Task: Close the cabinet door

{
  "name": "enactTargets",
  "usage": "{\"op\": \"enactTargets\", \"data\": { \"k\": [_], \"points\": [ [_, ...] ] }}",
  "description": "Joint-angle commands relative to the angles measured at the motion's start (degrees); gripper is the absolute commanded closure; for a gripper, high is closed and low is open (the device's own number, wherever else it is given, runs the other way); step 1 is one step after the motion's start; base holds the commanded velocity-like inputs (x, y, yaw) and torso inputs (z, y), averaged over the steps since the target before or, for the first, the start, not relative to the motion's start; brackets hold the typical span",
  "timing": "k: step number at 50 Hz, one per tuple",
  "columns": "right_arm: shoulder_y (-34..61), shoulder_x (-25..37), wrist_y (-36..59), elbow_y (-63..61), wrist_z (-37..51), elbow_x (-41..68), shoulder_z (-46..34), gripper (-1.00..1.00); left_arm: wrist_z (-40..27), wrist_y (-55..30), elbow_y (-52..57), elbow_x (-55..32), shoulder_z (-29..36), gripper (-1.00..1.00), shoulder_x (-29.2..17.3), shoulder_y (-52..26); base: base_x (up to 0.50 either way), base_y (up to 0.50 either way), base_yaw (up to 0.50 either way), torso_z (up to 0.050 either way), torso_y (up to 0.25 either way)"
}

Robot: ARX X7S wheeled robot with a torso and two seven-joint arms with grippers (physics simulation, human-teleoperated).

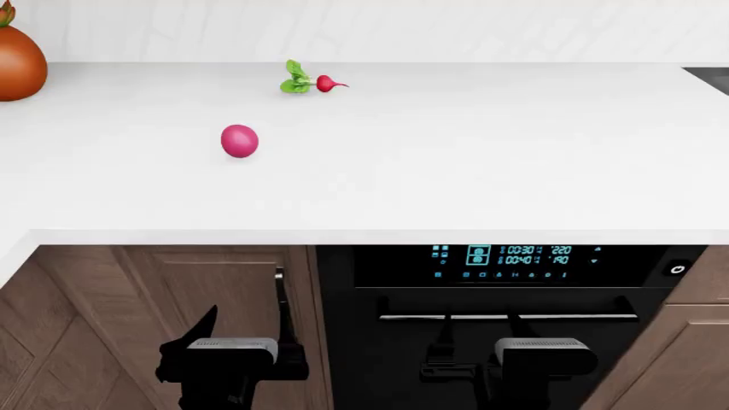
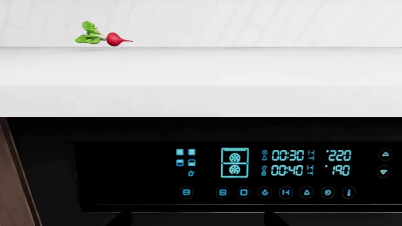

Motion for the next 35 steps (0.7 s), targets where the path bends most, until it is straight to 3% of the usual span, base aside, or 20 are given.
{"op": "enactTargets", "data": {
  "k": [1, 13, 20, 29, 35],
  "points": [
    [-0.1, 0.9, 0.0, 0.5, 1.1, 0.5, -1.4, -1.0, -1.1, -0.3, 0.0, -1.4, 0.4, -1.0, -1.0, -0.5, 0.0, 0.0, 0.0, 0.0, 0.0],
    [0.2, 3.2, -1.6, 1.5, 3.4, 2.0, -2.8, -1.0, -3.4, 2.0, -0.9, -1.8, 3.1, -1.0, -2.9, -0.4, 0.0, 0.0, 0.0, 0.0, 0.0],
    [-0.1, 4.4, -4.9, -9.0, 6.0, -1.8, -4.0, -1.0, -0.8, 4.8, 15.4, -7.9, 4.8, -1.0, -3.6, 0.7, 0.0, 0.0, 0.0, 0.0, 0.0],
    [5.6, 7.0, 3.2, -28.1, 6.7, -4.2, -2.4, -1.0, -7.0, 0.1, 24.8, -7.2, 5.7, -1.0, -1.8, -15.6, 0.0, 0.0, 0.0, 0.0, 0.0],
    [13.9, 7.1, 5.0, -29.7, 6.9, -5.4, -3.6, -1.0, -10.8, -7.2, 30.3, -8.5, 5.4, -1.0, -2.3, -29.9, 0.0, 0.0, 0.0, 0.0, 0.0]
  ]
}}
